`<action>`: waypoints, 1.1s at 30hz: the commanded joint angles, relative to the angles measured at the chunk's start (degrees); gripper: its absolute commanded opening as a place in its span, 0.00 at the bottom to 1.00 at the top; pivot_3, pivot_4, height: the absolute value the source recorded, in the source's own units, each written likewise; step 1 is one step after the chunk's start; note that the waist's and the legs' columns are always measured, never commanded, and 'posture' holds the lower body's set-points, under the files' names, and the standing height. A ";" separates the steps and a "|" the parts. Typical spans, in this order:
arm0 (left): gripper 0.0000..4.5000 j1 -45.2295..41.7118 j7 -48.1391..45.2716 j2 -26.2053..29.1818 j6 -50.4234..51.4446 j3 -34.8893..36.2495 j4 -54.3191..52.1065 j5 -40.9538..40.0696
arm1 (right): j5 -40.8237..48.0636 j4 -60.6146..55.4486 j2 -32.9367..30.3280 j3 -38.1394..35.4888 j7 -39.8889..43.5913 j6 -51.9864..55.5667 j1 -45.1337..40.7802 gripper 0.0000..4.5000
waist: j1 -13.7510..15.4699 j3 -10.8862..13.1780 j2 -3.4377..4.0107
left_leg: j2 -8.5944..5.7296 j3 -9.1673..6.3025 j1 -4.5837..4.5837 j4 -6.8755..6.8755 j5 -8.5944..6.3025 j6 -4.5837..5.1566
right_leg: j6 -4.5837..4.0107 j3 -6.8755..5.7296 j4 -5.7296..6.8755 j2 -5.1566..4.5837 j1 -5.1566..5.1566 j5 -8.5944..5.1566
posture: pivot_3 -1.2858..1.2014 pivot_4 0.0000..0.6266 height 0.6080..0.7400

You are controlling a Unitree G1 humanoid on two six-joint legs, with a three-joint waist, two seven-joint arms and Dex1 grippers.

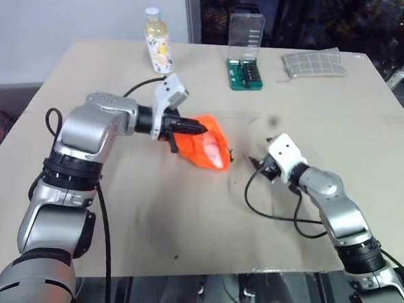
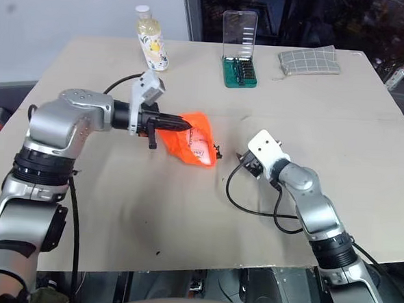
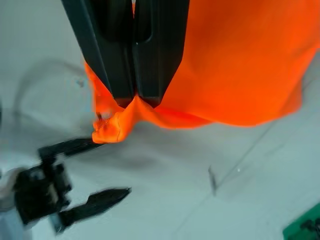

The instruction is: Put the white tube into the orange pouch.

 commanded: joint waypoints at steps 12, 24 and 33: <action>0.01 -1.82 -0.43 1.83 0.44 1.99 -2.79 -1.86 | 0.28 6.82 6.95 3.69 4.78 -10.98 -4.31 0.81 | -0.13 0.01 0.00 | 0.02 0.02 0.01 0.01 0.01 -0.01 | -0.04 0.02 0.03 0.01 0.00 0.02 | 0.52 0.24 1.00; 0.00 -2.42 -0.37 2.87 2.86 3.51 -2.31 -4.64 | 0.77 12.78 11.07 3.27 3.99 -11.71 -4.25 0.52 | -0.42 0.01 0.00 | 0.00 0.04 0.02 0.01 0.00 -0.01 | -0.04 0.04 0.04 -0.01 0.00 0.03 | 0.52 0.24 1.00; 0.00 -2.32 -1.19 4.32 2.77 3.60 -1.56 -5.44 | 0.91 18.94 13.74 2.91 3.75 -13.99 -5.65 0.46 | -1.39 0.01 0.00 | 0.01 0.04 0.03 0.00 0.01 -0.01 | -0.04 0.04 0.06 -0.01 0.00 0.03 | 0.52 0.24 1.00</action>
